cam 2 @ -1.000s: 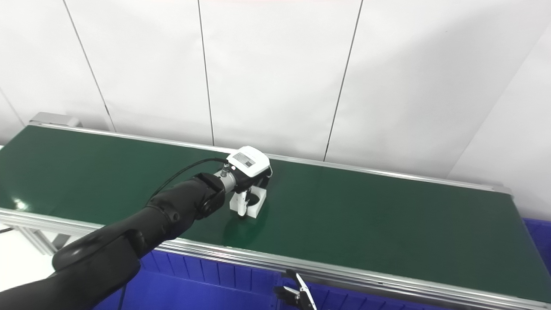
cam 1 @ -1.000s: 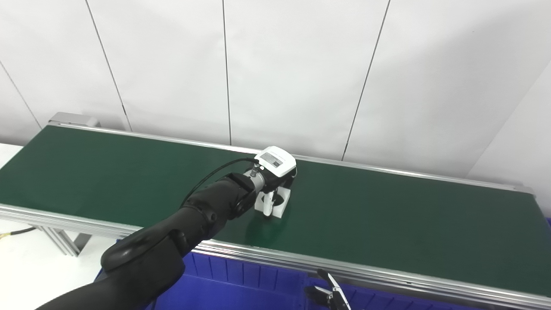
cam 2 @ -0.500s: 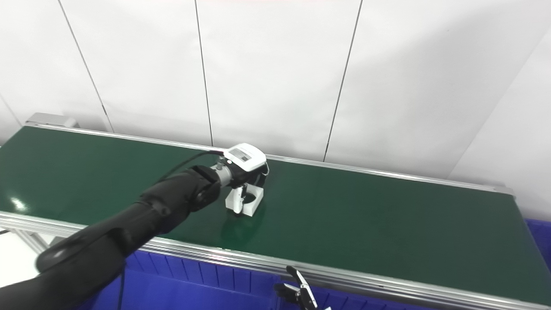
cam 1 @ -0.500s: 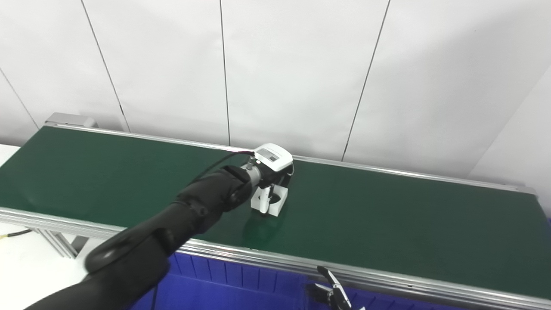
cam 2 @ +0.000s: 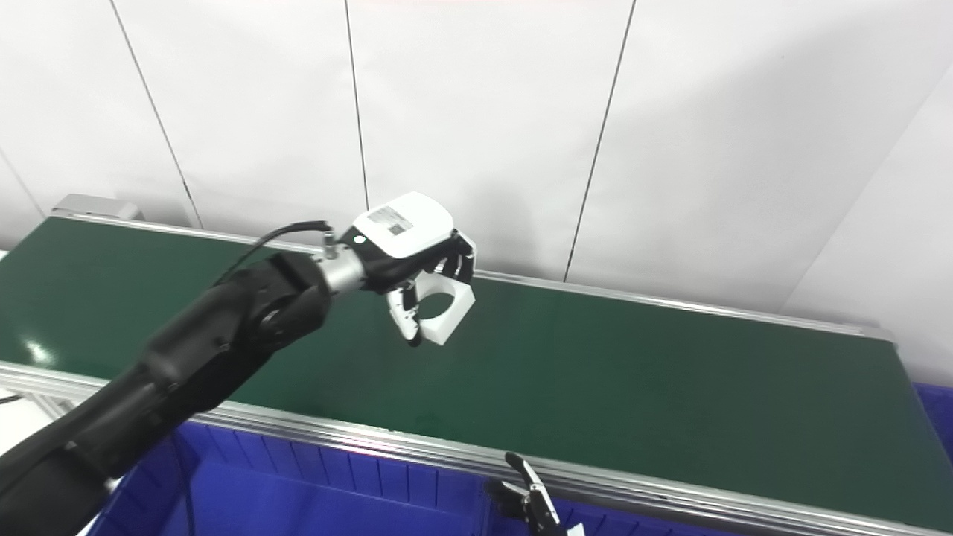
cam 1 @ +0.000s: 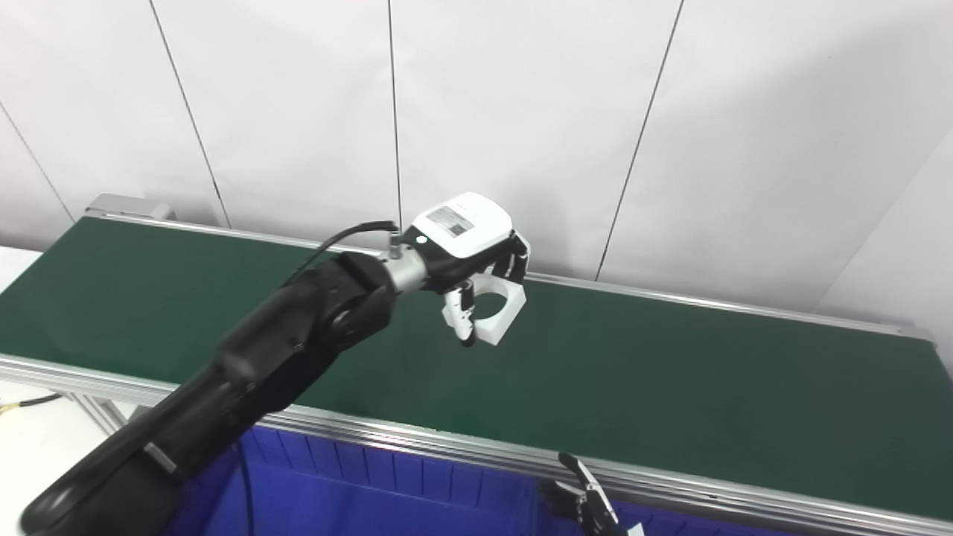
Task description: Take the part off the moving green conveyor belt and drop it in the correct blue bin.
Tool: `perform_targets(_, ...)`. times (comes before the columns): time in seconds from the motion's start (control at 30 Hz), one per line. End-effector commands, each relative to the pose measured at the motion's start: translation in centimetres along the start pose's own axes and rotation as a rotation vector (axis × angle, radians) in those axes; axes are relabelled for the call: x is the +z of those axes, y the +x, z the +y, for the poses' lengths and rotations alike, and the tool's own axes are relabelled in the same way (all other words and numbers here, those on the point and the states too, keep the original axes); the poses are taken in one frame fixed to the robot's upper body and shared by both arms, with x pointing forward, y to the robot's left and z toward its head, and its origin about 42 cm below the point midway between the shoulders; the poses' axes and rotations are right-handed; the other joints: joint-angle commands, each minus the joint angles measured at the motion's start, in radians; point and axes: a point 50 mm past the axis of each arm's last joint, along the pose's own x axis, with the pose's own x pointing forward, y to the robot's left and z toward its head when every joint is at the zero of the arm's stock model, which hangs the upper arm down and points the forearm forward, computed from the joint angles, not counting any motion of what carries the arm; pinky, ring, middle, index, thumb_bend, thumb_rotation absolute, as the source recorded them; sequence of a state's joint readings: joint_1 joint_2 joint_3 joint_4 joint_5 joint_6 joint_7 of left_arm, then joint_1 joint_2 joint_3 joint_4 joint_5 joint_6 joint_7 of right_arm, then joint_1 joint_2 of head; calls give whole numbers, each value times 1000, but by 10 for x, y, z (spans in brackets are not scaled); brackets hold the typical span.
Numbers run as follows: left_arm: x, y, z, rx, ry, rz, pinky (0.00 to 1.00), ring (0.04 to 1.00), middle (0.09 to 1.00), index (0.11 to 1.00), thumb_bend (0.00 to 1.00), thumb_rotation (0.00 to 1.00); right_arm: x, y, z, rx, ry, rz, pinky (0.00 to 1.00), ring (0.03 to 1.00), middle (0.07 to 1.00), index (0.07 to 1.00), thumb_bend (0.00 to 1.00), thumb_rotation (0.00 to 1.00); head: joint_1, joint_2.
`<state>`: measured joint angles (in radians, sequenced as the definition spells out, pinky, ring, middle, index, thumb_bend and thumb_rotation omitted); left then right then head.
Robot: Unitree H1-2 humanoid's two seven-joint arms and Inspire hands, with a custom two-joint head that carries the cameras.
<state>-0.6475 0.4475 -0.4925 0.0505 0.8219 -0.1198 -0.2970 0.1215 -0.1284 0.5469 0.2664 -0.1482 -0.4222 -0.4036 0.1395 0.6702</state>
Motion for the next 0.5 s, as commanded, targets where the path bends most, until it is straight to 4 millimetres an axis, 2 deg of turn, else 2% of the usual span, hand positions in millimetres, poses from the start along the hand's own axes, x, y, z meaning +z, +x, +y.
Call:
perform_targets(0.0,-4,-16,21,61,26,-14,380,464,479,497,525,0,15,8,-3,-1,33,-88,708,737,724,891,852,945,4,1)
perform_targets(0.1,3,-39,23,67,-3,6,355,426,449,512,524,0,16,8,-9,-7,36,-93,725,745,721,891,846,944,57,20)
perform_targets(0.13,6,-46,23,69,-13,13,369,445,465,503,524,0,16,8,-11,-8,36,-92,727,749,722,891,848,950,57,20)
perform_targets(0.2,9,-65,20,72,-33,23,385,466,484,492,525,0,17,7,-17,-10,37,-95,738,754,723,896,843,960,111,34)
perform_targets(0.27,13,-78,19,67,-41,33,382,455,476,497,525,0,19,7,-23,-9,36,-101,746,758,726,899,832,966,139,46)
perform_targets(0.33,15,-89,19,66,-44,40,387,462,484,492,525,0,20,8,-28,-12,33,-108,739,760,728,901,824,969,173,72)
perform_targets(0.37,16,-92,20,66,-45,41,386,460,482,493,525,0,21,8,-30,-13,32,-111,732,760,730,902,816,970,173,72)
perform_targets(0.47,20,-109,20,68,-56,68,376,446,464,502,525,0,26,9,-38,-13,37,-126,727,758,734,904,796,967,216,117)
